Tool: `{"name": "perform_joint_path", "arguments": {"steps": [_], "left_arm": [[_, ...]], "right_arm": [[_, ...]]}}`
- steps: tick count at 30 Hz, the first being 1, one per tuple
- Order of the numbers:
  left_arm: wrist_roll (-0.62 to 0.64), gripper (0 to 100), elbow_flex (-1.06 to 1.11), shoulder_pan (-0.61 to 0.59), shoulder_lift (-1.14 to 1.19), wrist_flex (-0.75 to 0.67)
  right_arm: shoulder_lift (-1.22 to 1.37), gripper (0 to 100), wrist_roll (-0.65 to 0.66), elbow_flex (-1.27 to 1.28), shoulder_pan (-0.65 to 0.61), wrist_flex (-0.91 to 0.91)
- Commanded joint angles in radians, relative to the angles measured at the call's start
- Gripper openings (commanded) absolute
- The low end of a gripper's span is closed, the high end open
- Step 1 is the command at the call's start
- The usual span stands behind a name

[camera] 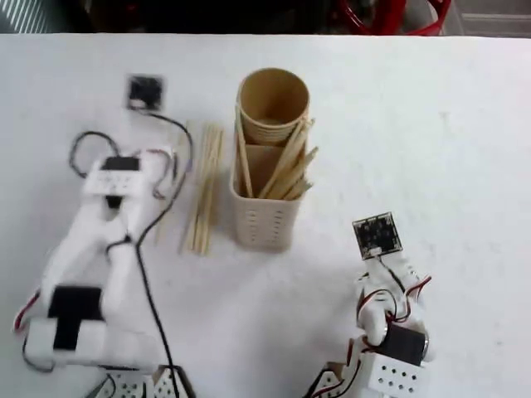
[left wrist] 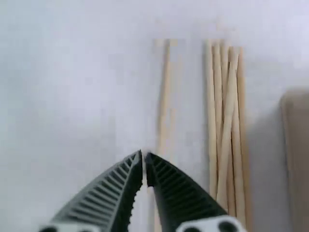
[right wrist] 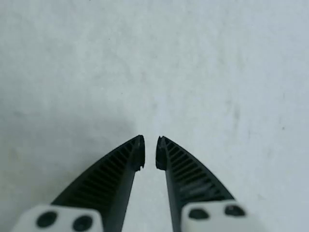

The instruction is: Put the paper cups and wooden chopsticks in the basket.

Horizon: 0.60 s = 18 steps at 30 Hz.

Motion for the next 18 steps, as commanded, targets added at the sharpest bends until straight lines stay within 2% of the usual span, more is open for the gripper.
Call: {"name": "perform_joint_path", "arguments": {"steps": [1, 4, 18], "left_arm": [[-0.052, 13, -0.126, 0.031, 0.085, 0.055], [-0.052, 19, -0.175, 0.035, 0.139, 0.107], [-0.052, 16, -0.195, -0.056, 0.194, 0.086]], "right_arm": [[-0.005, 5.7, 0.005, 0.009, 0.004, 0.004], [-0.005, 5.7, 0.005, 0.009, 0.004, 0.004], [-0.005, 5.7, 0.005, 0.009, 0.004, 0.004]]}}
